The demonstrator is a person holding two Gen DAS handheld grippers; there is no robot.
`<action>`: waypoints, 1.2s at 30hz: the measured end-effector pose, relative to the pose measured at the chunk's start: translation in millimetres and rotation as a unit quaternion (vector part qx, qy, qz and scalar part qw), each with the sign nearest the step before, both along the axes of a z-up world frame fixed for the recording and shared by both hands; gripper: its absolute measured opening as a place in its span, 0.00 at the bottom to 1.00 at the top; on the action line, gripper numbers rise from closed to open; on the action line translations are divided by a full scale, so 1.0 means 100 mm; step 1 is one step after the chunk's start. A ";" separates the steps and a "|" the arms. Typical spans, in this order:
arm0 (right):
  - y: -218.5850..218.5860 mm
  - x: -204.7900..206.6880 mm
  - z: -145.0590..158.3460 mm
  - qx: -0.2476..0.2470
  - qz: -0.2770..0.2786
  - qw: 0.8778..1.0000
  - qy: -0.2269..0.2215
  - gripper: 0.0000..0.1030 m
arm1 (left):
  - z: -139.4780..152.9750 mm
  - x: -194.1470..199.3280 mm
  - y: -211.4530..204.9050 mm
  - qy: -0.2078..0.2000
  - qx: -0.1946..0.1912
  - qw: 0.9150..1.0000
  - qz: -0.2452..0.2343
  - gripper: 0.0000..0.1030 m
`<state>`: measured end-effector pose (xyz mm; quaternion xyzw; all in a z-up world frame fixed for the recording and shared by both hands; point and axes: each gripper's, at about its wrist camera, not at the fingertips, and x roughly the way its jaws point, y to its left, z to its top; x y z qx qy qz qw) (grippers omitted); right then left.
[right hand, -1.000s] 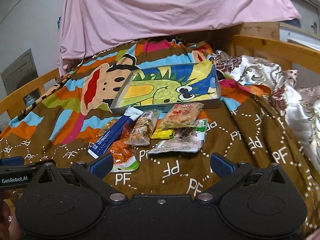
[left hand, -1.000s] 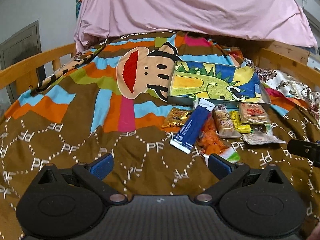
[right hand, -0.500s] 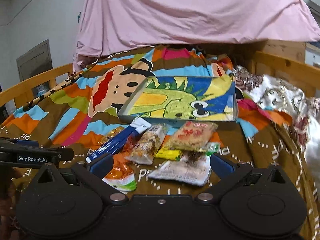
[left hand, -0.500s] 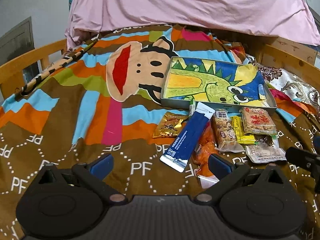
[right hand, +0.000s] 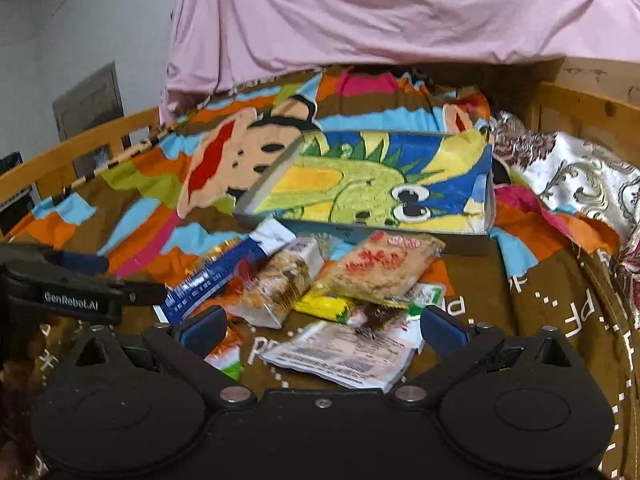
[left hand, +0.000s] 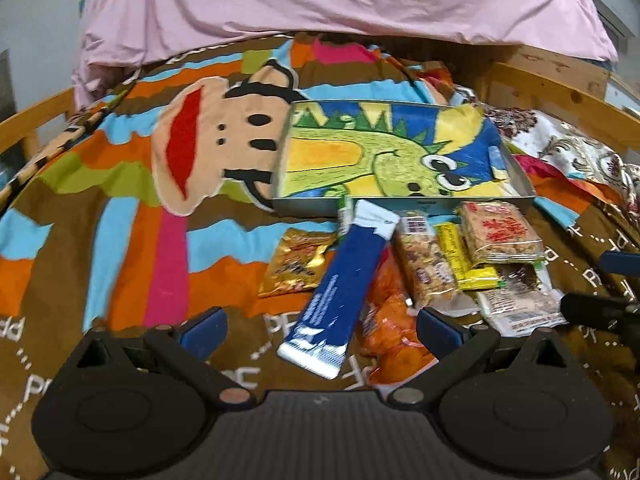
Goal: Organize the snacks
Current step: 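Move the right tool to the rice-cracker packet while the left tool approaches the nut-bar packet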
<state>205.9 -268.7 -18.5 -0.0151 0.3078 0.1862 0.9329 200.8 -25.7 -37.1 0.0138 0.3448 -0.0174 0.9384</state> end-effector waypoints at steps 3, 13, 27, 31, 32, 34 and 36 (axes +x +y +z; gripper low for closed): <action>0.02 0.02 -0.03 -0.019 0.013 1.000 0.004 1.00 | -0.01 0.11 -0.08 0.003 -0.008 1.000 -0.018 1.00; -0.06 0.21 -0.09 -0.043 -0.046 0.998 0.000 1.00 | -0.05 0.55 -0.46 0.003 -0.031 0.997 -0.067 1.00; -0.34 0.72 -0.17 -0.034 -0.105 0.994 0.000 1.00 | -0.20 0.90 -0.70 0.013 -0.036 0.996 -0.079 1.00; -0.36 0.83 -0.21 -0.021 -0.100 0.995 0.012 1.00 | -0.26 0.94 -0.70 0.019 -0.033 0.996 -0.079 0.99; -0.36 0.86 -0.21 -0.016 -0.097 0.995 0.013 1.00 | -0.27 0.95 -0.70 0.020 -0.035 0.996 -0.080 0.98; -0.36 0.89 -0.19 -0.007 -0.092 0.996 0.012 1.00 | -0.29 0.95 -0.68 0.021 -0.040 0.996 -0.080 0.98; -0.36 0.92 -0.17 -0.003 -0.091 0.996 0.012 1.00 | -0.30 0.96 -0.66 0.021 -0.043 0.995 -0.084 0.98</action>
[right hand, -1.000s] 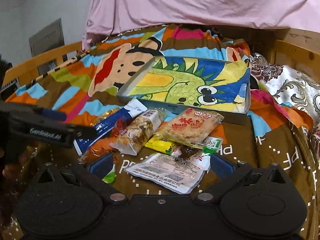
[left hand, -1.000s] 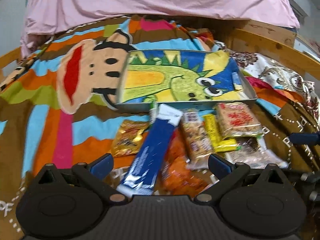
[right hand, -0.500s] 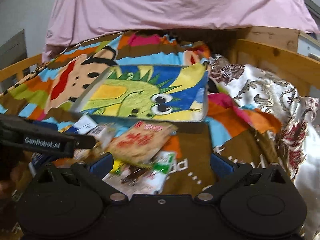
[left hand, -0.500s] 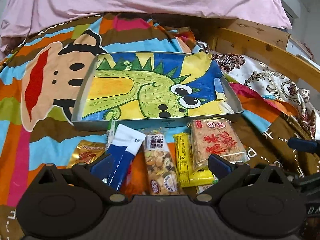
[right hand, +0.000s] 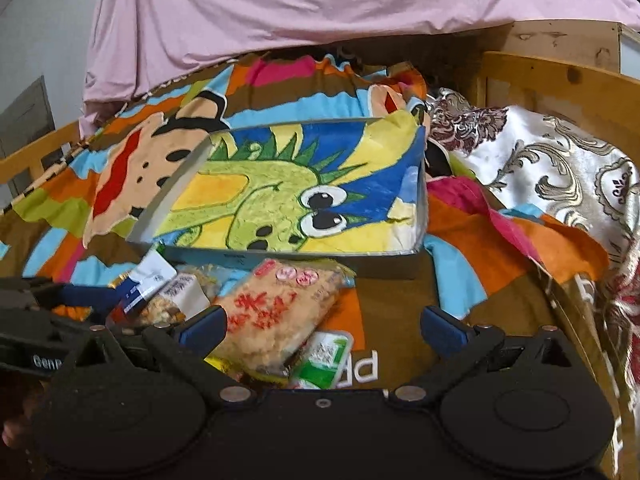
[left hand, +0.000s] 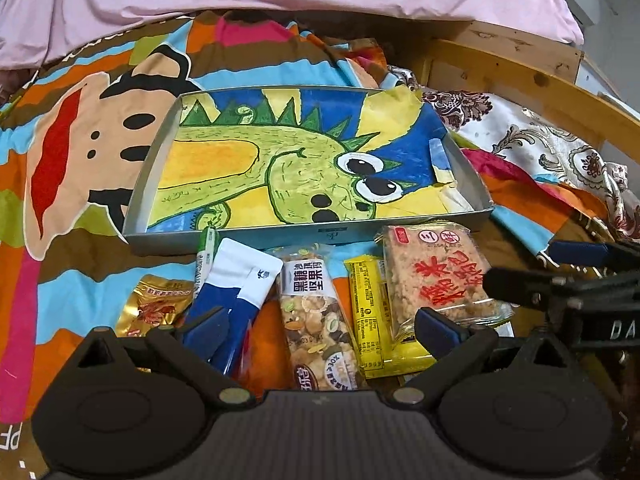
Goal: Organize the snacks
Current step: 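Move the right tool to the rice-cracker packet while the left tool approaches the nut-bar packet, then close the right tool on the rice-cracker packet while the left tool grips the nut-bar packet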
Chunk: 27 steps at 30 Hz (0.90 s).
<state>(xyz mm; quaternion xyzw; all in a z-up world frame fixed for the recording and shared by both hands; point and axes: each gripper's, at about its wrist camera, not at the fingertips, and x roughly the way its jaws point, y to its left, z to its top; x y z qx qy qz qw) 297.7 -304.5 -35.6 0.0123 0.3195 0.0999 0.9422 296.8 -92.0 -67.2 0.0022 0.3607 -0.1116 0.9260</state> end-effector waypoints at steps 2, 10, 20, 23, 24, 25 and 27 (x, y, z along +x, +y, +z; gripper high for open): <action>-0.01 0.04 0.01 0.006 0.001 1.000 0.001 1.00 | -0.01 0.00 0.01 -0.001 0.000 1.000 -0.005 0.98; 0.00 0.29 -0.03 0.042 0.013 0.998 0.046 0.99 | -0.06 0.01 -0.08 -0.001 0.010 1.000 -0.023 0.97; 0.13 0.58 -0.20 0.066 0.013 0.992 0.110 0.91 | -0.14 -0.02 -0.16 0.006 0.020 0.999 -0.036 0.84; 0.11 0.58 -0.24 0.066 0.008 0.991 0.117 0.87 | -0.15 -0.02 -0.15 0.005 0.022 0.999 -0.036 0.80; 0.10 0.59 -0.24 0.068 0.007 0.991 0.117 0.87 | -0.15 -0.01 -0.14 0.006 0.021 0.999 -0.036 0.79; 0.09 0.59 -0.24 0.071 0.005 0.991 0.117 0.87 | -0.15 -0.01 -0.13 0.008 0.019 0.999 -0.036 0.77; 0.09 0.59 -0.22 0.077 0.004 0.991 0.114 0.87 | -0.14 0.00 -0.11 0.009 0.016 0.999 -0.035 0.76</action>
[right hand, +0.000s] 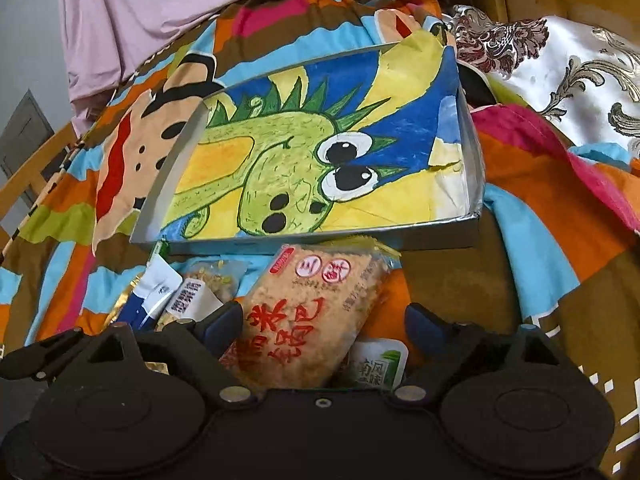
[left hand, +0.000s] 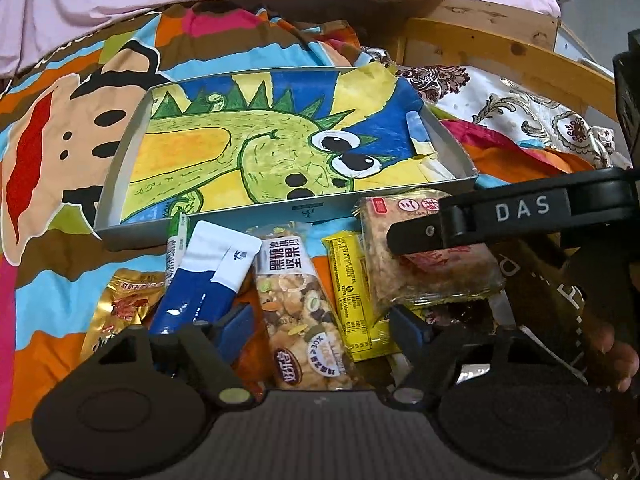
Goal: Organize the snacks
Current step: 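Close the right tool on the rice-cracker packet while the left tool grips the nut-bar packet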
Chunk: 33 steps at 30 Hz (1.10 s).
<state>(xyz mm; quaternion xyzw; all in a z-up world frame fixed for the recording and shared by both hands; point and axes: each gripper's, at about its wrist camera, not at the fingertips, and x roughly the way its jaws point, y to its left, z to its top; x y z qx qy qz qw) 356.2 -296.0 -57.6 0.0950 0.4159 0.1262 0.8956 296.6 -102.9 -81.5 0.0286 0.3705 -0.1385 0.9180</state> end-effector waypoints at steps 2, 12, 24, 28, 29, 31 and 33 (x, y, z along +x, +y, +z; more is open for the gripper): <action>-0.01 0.01 0.01 0.007 -0.001 1.000 -0.003 0.90 | 0.01 0.00 0.03 0.000 -0.006 1.000 0.001 0.76; 0.19 0.08 -0.10 -0.019 0.018 1.000 0.004 0.94 | -0.09 0.03 0.23 0.028 -0.020 0.999 0.031 0.71; 0.22 0.02 -0.03 -0.030 0.028 0.999 0.005 0.78 | -0.06 0.01 0.23 0.039 -0.031 0.998 0.045 0.59; 0.16 -0.03 0.02 -0.031 0.029 0.999 0.009 0.76 | -0.01 -0.01 0.24 0.046 -0.035 0.997 0.057 0.56; 0.14 -0.05 0.03 -0.034 0.027 0.999 0.009 0.76 | 0.00 -0.01 0.25 0.047 -0.035 0.997 0.058 0.56; 0.09 -0.08 0.05 -0.033 0.026 0.999 0.008 0.76 | 0.01 0.00 0.26 0.049 -0.034 0.996 0.059 0.56; 0.04 -0.09 0.06 -0.023 0.021 0.999 0.012 0.77 | 0.01 0.02 0.27 0.052 -0.035 0.996 0.058 0.57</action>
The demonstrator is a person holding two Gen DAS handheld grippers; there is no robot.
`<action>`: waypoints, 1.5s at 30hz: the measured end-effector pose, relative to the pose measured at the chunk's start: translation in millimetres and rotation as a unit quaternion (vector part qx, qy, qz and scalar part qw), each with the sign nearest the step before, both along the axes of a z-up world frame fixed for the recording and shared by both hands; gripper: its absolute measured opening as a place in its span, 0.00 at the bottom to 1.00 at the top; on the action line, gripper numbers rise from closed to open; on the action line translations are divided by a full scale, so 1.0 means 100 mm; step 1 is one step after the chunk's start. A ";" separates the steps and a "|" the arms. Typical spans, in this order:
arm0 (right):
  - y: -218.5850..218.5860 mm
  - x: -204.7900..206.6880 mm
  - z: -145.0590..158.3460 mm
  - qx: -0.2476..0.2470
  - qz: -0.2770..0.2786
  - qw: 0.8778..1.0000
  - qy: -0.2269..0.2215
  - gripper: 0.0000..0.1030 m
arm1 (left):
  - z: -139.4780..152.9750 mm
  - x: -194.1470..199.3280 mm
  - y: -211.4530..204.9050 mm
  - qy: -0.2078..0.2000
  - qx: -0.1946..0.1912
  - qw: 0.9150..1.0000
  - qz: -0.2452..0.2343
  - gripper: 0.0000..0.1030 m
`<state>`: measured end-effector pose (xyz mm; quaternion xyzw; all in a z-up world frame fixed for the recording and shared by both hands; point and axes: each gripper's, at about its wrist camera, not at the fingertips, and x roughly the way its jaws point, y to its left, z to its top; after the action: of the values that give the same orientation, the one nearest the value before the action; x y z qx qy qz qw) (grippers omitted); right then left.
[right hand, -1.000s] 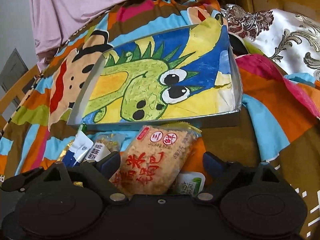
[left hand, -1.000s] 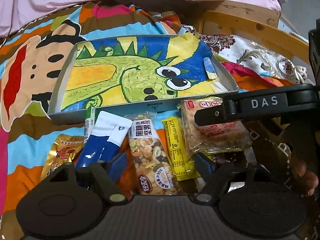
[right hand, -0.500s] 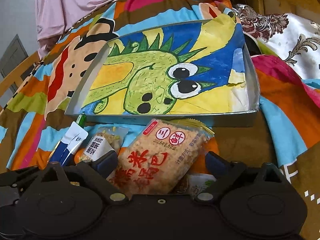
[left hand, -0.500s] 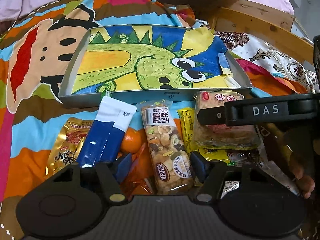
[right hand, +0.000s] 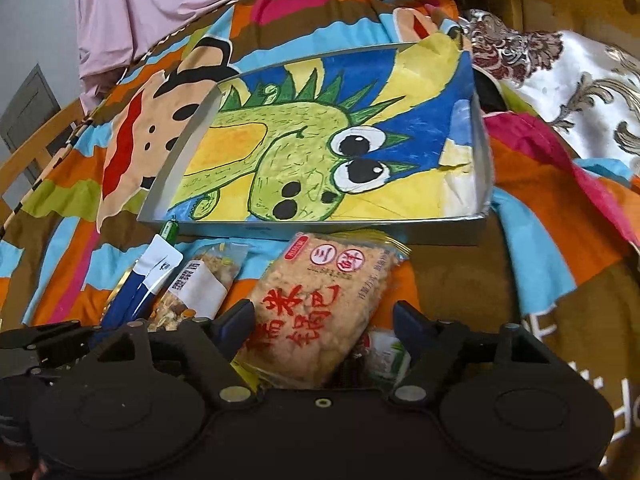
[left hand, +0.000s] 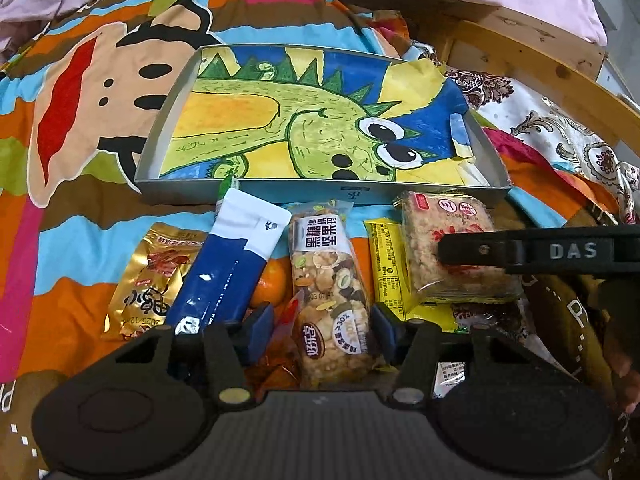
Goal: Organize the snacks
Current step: 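Close the right tool on the rice-cracker packet while the left tool grips the nut-bar packet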
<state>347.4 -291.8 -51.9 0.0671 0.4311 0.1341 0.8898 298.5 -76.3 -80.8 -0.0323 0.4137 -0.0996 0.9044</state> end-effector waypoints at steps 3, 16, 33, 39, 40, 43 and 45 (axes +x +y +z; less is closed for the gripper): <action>-0.03 0.01 -0.02 0.009 -0.009 1.000 -0.002 0.86 | -0.02 0.05 0.00 0.010 0.001 1.000 -0.006 0.63; 0.16 0.14 -0.15 -0.005 -0.010 1.000 -0.001 0.99 | -0.06 0.12 0.04 0.019 -0.011 1.000 -0.019 0.66; 0.16 0.07 -0.10 -0.033 0.006 0.999 0.007 0.85 | 0.00 0.08 0.00 0.028 -0.003 1.000 0.002 0.55; 0.14 0.05 -0.10 -0.030 0.004 1.000 0.008 0.85 | 0.01 0.07 0.01 0.028 -0.001 1.000 0.001 0.59; 0.13 0.05 -0.10 -0.027 0.003 1.000 0.007 0.86 | 0.01 0.07 0.01 0.028 -0.001 1.000 0.002 0.59; 0.13 0.07 -0.12 -0.017 0.002 1.000 0.006 0.90 | 0.00 0.10 0.02 0.028 -0.007 1.000 0.005 0.62; 0.13 0.09 -0.13 -0.010 0.002 1.000 0.003 0.92 | -0.01 0.12 0.04 0.029 -0.013 0.999 0.006 0.63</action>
<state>356.0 -279.0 -64.9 0.0575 0.4349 0.1309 0.8891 311.0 -72.3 -82.2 -0.0494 0.4385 -0.0988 0.8919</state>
